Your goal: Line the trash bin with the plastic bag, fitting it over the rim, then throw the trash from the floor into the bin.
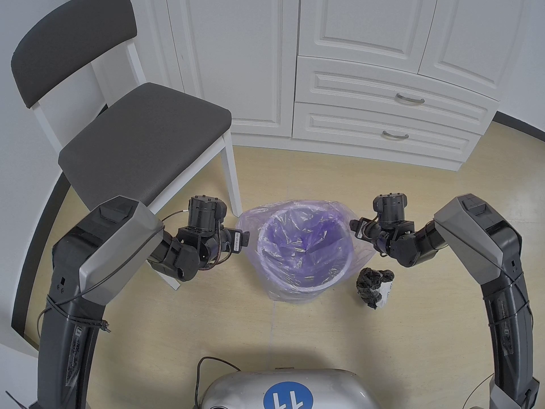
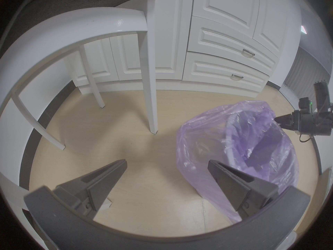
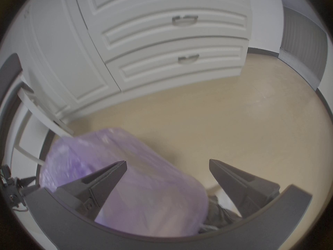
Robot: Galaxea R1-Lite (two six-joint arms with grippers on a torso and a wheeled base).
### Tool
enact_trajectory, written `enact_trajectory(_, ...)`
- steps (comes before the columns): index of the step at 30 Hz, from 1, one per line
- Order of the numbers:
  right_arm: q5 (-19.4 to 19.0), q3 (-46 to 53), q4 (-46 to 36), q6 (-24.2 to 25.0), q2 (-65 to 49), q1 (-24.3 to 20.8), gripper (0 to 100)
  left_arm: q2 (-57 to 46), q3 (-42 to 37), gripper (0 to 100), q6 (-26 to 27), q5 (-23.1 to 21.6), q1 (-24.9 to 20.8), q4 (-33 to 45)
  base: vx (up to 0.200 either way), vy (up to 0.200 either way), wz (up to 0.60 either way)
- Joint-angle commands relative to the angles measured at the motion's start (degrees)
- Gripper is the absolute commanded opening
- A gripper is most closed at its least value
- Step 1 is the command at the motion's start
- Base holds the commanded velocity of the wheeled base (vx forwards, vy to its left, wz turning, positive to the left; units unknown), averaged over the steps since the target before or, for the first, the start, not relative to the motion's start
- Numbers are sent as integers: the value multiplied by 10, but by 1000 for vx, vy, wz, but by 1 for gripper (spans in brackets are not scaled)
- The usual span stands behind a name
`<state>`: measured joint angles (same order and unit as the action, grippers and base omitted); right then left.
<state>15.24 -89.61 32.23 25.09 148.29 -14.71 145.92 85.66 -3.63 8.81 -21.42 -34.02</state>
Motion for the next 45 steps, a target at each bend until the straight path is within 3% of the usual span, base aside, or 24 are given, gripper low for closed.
enact_trajectory(1,-14,18,-125,0,-70,11,100,-33,-68,100,-1,-13,1,-3,0,0,0)
enact_trajectory(11,-14,22,-150,-16,-20,-6,100,45,-81,100,-4,-13,-3,-61,0,0,0)
enact_trajectory(20,-19,43,-169,-49,3,-14,100,52,-110,100,-12,-49,-2,-58,0,0,0)
enact_trajectory(32,-21,31,-205,-49,4,-15,100,57,-86,100,-13,-49,2,-46,0,0,0)
enact_trajectory(36,-14,15,-205,-46,11,-18,100,67,-54,100,-11,-44,13,-33,0,0,0)
enact_trajectory(40,45,-46,-205,-50,53,3,100,92,63,100,-6,-34,35,80,0,0,0)
enact_trajectory(45,60,-77,-207,-51,74,7,100,120,152,100,-6,-30,42,154,0,0,0)
